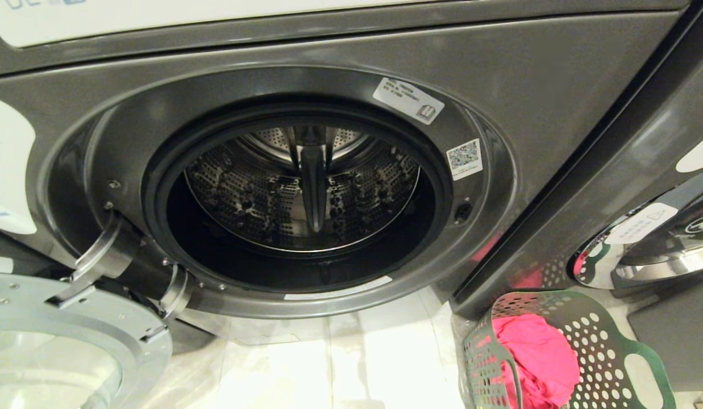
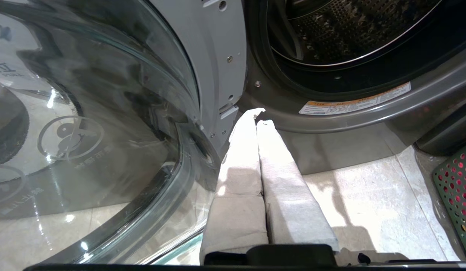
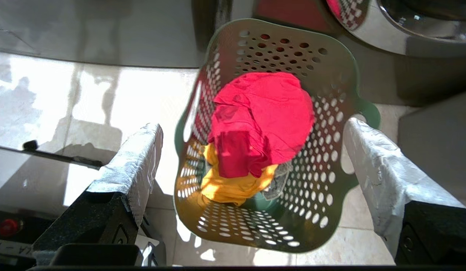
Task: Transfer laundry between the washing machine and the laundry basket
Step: Close the washing machine door with the left hand
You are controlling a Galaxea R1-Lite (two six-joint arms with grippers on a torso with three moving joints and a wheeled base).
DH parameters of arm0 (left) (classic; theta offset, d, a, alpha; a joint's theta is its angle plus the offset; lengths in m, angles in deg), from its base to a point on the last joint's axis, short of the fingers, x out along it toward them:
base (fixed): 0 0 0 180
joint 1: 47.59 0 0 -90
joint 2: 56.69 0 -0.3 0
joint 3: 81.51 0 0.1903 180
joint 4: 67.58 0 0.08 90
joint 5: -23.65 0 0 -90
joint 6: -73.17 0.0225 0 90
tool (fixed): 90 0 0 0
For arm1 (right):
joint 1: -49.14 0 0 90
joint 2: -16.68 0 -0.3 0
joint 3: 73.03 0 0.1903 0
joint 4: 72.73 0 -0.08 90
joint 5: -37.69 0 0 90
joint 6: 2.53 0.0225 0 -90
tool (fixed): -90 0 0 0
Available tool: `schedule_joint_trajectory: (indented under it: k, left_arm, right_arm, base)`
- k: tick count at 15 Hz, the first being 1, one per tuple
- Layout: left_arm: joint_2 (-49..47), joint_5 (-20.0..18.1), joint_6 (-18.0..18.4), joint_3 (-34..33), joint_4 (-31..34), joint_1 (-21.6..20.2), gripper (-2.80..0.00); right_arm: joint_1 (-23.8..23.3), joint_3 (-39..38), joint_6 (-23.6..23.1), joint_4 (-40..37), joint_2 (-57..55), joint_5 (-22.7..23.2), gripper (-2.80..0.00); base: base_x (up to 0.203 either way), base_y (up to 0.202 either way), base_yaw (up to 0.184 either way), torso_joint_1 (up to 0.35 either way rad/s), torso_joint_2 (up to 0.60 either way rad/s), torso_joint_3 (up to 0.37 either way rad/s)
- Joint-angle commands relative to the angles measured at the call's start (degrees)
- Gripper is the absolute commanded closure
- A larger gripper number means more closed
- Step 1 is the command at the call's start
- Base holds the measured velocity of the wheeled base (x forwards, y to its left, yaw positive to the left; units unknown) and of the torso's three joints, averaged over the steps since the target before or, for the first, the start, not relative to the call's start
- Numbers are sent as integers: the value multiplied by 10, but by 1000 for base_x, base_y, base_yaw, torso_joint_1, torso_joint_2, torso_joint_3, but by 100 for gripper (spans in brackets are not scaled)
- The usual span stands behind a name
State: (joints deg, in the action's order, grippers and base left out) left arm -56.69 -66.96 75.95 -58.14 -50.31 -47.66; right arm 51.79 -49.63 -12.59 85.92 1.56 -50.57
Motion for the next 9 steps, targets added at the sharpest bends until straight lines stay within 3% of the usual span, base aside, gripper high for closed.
schedule_joint_trajectory:
  k: [1,4,9]
  left_arm:
    - [-1,1,0,-23,-1,0,0]
    - [-1,0,0,-23,-1,0,0]
    - [-1,0,-1,-23,-1,0,0]
  right_arm:
    - [-19,2,-1,-16,50,4,-280]
    - [-25,2,0,-22,152,7,-280]
    - [-26,0,1,-18,151,8,-280]
  base:
    - [0,0,0,0,0,0]
    - [0,0,0,0,0,0]
    - [0,0,0,0,0,0]
